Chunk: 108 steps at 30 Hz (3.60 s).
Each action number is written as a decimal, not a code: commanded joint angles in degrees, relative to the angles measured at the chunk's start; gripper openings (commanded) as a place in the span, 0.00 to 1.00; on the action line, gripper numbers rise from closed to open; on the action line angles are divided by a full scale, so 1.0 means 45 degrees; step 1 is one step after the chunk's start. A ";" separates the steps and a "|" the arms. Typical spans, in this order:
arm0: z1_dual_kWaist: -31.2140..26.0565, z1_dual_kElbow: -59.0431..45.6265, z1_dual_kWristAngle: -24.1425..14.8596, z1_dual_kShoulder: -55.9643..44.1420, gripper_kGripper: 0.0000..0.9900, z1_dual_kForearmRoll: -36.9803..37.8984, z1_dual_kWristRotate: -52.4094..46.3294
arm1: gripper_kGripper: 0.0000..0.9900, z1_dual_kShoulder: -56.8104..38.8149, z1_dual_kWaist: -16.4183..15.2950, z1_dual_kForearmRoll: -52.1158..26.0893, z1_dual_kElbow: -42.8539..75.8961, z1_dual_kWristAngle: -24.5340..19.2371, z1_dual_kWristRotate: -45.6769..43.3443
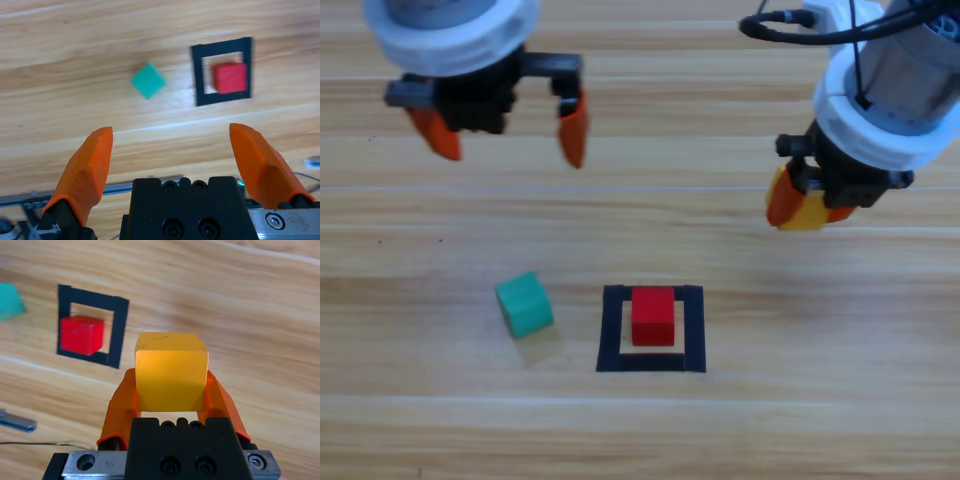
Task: Stack the blocks in the rectangular block: red at the bottom, yellow in the middle, green on top
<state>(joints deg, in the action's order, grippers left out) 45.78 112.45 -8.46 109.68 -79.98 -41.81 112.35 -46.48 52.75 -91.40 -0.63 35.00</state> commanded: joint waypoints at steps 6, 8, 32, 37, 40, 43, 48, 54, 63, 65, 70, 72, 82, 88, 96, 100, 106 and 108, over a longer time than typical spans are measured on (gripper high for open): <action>-0.1268 -0.4403 0.0376 0.0783 1.00 0.2753 0.1263 | 0.00 0.4232 -0.1996 0.2652 -0.4220 0.0258 0.1520; -0.1287 -0.4969 0.0630 0.0783 1.00 0.3300 0.1653 | 0.00 0.4798 -0.2152 0.3238 -0.5099 0.0121 0.1793; -0.3885 -0.7059 0.1802 -0.0447 1.00 0.4550 0.4818 | 0.00 0.7728 -0.2914 0.5211 -0.9259 -0.0133 0.4547; -0.4432 -0.7313 0.1919 -0.0721 1.00 0.4550 0.4876 | 0.00 0.8294 -0.2914 0.5914 -1.0275 -0.0133 0.4684; -0.4451 -0.7391 0.1919 -0.0740 1.00 0.4589 0.4876 | 0.00 0.8392 -0.2914 0.5972 -1.0372 -0.0133 0.4684; -0.4490 -0.7567 0.1958 -0.0740 1.00 0.4765 0.4876 | 0.00 0.8333 -0.2914 0.6051 -1.0431 -0.0231 0.4704; -0.4490 -0.7841 0.2076 -0.0760 1.00 0.5077 0.4876 | 0.00 0.8060 -0.3090 0.6676 -1.1017 -0.0739 0.4762; -0.4490 -0.8016 0.2193 -0.0701 1.00 0.5370 0.4857 | 0.00 0.7533 -0.3383 0.6754 -1.1056 -0.1442 0.4840; -0.4490 -0.8309 0.2232 -0.0545 1.00 0.5780 0.4837 | 0.00 0.7454 -0.3773 0.7125 -1.1075 -0.1422 0.5641; -0.4490 -0.8329 0.2251 -0.0506 1.00 0.5839 0.4837 | 0.00 0.7454 -0.3832 0.7125 -1.1095 -0.1383 0.5817; -0.4490 -0.8505 0.2251 -0.0447 1.00 0.6034 0.4798 | 0.00 0.7435 -0.3910 0.7125 -1.1095 -0.1207 0.6227; -0.4490 -0.8602 0.2251 -0.0447 1.00 0.6132 0.4798 | 0.00 0.7494 -0.3910 0.7125 -1.1134 -0.1188 0.6305; -0.4490 -0.8837 0.2251 -0.0408 1.00 0.6347 0.4798 | 0.00 0.7689 -0.3852 0.7125 -1.1446 -0.1168 0.6696; -0.4490 -0.9032 0.2232 -0.0408 1.00 0.6523 0.4778 | 0.00 0.7845 -0.3695 0.7144 -1.1544 -0.1012 0.6579; -0.4471 -0.9032 0.2212 -0.0428 1.00 0.6523 0.4739 | 0.00 0.8001 -0.3559 0.7183 -1.1544 -0.1031 0.6149; -0.4471 -0.9032 0.2173 -0.0408 1.00 0.6542 0.4681 | 0.00 0.8040 -0.3441 0.7183 -1.1583 -0.1071 0.5914; -0.4471 -0.9032 0.2134 -0.0408 1.00 0.6542 0.4661 | 0.00 0.8138 -0.3246 0.7183 -1.1642 -0.1071 0.5856; -0.4451 -0.9032 0.2134 -0.0408 1.00 0.6542 0.4661 | 0.00 0.8177 -0.3187 0.7183 -1.1642 -0.1051 0.5856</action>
<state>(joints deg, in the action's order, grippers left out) 26.75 72.86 1.03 106.29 -50.99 -20.25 145.98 -62.54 84.48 -143.08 -5.99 61.80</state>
